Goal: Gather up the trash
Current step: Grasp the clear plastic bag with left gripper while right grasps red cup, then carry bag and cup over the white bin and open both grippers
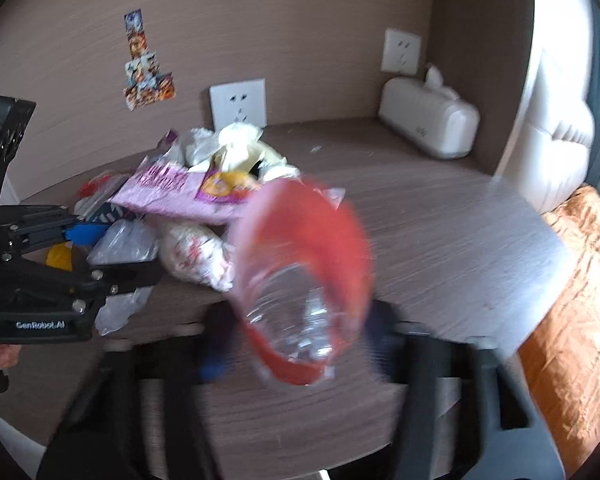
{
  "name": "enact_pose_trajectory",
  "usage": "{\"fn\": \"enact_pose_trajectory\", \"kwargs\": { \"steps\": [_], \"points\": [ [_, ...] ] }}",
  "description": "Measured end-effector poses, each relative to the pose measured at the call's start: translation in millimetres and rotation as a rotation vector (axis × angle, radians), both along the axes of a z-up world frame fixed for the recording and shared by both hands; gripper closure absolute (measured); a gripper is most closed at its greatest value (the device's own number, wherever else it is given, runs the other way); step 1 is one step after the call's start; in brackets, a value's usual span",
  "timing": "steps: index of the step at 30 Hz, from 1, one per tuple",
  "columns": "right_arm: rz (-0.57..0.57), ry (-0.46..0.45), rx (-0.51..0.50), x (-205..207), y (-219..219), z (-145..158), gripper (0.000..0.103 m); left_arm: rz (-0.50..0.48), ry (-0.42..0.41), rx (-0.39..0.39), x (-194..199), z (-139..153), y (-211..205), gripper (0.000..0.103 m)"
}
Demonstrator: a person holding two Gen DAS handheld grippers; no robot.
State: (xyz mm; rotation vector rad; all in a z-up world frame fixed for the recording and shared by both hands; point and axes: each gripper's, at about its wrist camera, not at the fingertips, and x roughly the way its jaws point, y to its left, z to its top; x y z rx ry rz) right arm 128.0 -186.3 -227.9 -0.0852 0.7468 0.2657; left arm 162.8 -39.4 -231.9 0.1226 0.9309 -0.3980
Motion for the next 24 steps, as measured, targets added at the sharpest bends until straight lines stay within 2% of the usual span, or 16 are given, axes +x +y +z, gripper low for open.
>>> {"fn": "enact_pose_trajectory", "kwargs": {
  "steps": [4,13,19,24],
  "points": [
    [0.017,0.001,0.024,-0.7,1.6,6.2,0.06,0.013,-0.006,-0.01,-2.1,7.2,5.7,0.063],
    [0.014,-0.09,0.056,-27.6,-14.1,58.0,0.06,0.022,-0.082,0.0,-34.2,61.8,5.1,0.063],
    [-0.023,-0.133,0.052,-57.3,-38.9,78.9,0.059,-0.065,-0.12,-0.025,-57.1,90.4,-33.5,0.063],
    [-0.115,-0.131,0.027,-84.1,-74.6,82.6,0.059,-0.204,-0.113,-0.05,-69.3,89.8,-90.8,0.063]
  ]
}}
